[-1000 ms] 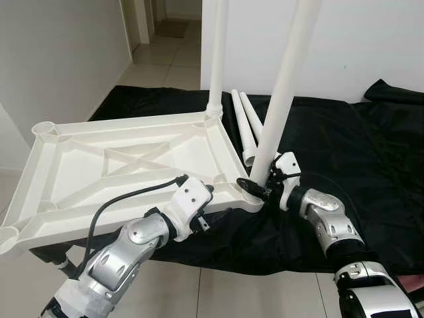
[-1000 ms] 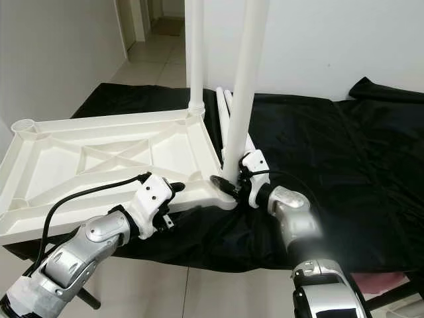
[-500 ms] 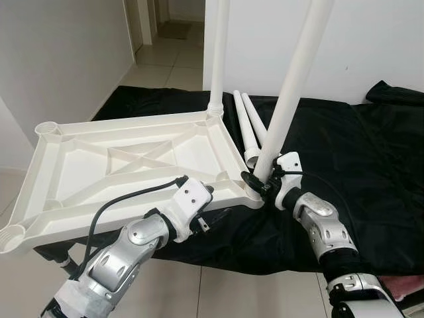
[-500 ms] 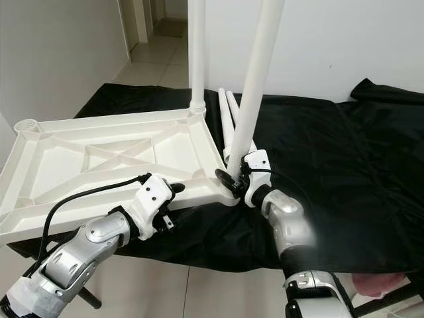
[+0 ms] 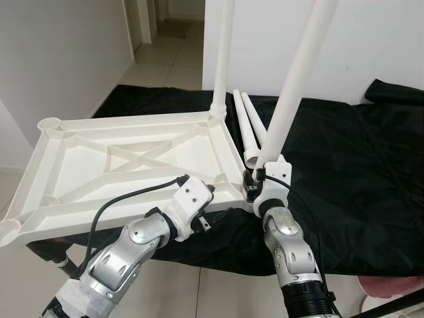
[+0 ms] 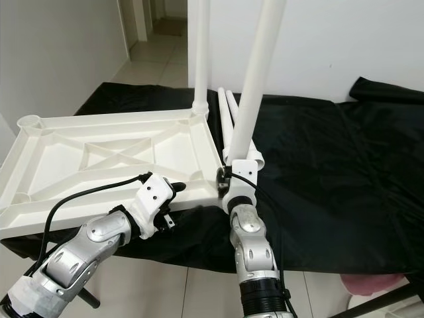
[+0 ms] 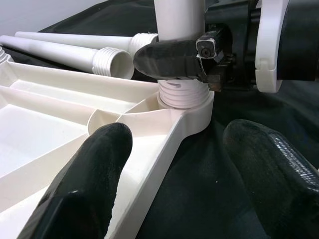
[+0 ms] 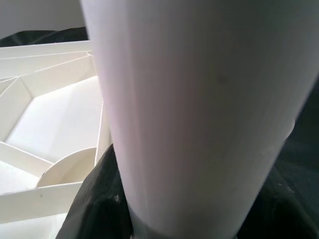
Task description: Building children table
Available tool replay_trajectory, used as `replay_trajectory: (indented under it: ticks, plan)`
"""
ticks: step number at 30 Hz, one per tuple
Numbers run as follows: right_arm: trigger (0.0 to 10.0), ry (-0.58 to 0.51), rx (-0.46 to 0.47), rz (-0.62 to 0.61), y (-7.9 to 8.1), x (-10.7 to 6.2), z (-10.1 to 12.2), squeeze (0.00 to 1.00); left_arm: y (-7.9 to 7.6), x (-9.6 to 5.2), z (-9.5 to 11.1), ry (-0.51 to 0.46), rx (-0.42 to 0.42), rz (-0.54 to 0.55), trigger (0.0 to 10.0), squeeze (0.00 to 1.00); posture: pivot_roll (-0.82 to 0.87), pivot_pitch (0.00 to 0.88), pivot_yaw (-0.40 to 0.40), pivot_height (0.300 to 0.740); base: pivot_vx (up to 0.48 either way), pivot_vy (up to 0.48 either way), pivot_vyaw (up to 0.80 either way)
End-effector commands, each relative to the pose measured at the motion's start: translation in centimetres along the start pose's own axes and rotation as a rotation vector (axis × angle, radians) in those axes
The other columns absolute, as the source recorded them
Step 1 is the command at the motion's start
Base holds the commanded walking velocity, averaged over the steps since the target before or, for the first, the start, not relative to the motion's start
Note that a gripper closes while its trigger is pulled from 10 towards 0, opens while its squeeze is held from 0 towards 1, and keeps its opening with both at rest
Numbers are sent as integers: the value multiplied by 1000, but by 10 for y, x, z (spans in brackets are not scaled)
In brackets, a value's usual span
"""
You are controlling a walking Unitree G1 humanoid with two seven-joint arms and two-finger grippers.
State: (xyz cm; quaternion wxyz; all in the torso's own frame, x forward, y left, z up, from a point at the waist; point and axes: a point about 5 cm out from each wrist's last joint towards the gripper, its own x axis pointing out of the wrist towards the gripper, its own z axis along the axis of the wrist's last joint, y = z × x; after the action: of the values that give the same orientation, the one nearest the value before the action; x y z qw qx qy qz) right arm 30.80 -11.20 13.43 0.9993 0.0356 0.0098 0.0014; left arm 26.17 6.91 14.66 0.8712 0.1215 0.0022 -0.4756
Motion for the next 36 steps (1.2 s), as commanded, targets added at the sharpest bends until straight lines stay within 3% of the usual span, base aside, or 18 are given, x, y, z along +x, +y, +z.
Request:
replay_trajectory:
  ticks: [1, 9, 10, 14, 15, 18, 22, 26, 27, 28, 29, 30, 31, 36]
  plan:
    - [10000, 18, 30, -20, -6, -7, -7, 1000, -7, 0, -2, 16, 7, -108, 10000, 0, 11, 13, -8, 740, 0, 0, 0]
    - [10000, -55, 34, 58, -21, -9, 8, 1000, -7, 1, -1, 14, 10, -112, 10000, 0, 4, 5, -3, 740, 0, 0, 0]
    - [10000, -58, 14, 210, -31, -5, 13, 980, -7, 0, -2, 16, 11, -113, 10000, 0, 2, 6, -1, 740, 0, 0, 0]
    - [10000, -54, 4, 263, -35, -4, 14, 980, -7, 0, -2, 17, 11, -113, 10000, 0, 2, 6, -1, 740, 0, 0, 0]
    - [10000, -57, -39, 358, -40, -1, 16, 0, -6, 0, -2, 17, 11, -113, 10000, 0, -5, 12, 6, 740, 0, 0, 0]
    - [10000, -25, -129, 554, -44, 7, 14, 0, -6, 1, -1, 16, 11, -117, 10000, 0, -14, 16, 23, 740, 0, 0, 0]
    - [10000, 5, -191, 658, -45, 12, 11, 0, -6, 2, 0, 14, 12, -125, 10000, 0, -14, 16, 23, 740, 0, 0, 0]
    - [10000, 61, -256, 801, -36, 25, 5, 0, -6, 3, 0, 13, 18, -127, 10000, 0, 5, 0, 18, 740, 0, 0, 0]
    - [8471, 68, -260, 815, -35, 27, 4, 0, -6, 3, 0, 13, 18, -126, 10000, 0, 5, 0, 18, 740, 0, 0, 0]
    - [8471, 68, -260, 815, -35, 27, 4, 0, -6, 3, 0, 13, 18, -126, 10000, 0, 5, 0, 18, 740, 0, 0, 0]
    - [3882, 73, -265, 825, -34, 29, 3, 0, -6, 2, 0, 14, 19, -122, 10000, 0, 12, 0, 15, 740, 0, 0, 0]
    - [3882, 73, -265, 825, -34, 29, 3, 0, -6, 2, 0, 14, 19, -122, 10000, 0, 12, 0, 15, 740, 0, 0, 0]
    - [0, 75, -269, 834, -34, 30, 3, 0, -6, 2, 0, 14, 19, -119, 10000, 0, 19, 0, 10, 740, 0, 0, 0]
    - [0, 104, -261, 859, -40, 30, -5, 0, -6, 0, 0, 15, 18, -102, 10000, 0, 29, 0, -3, 740, 0, 0, 0]
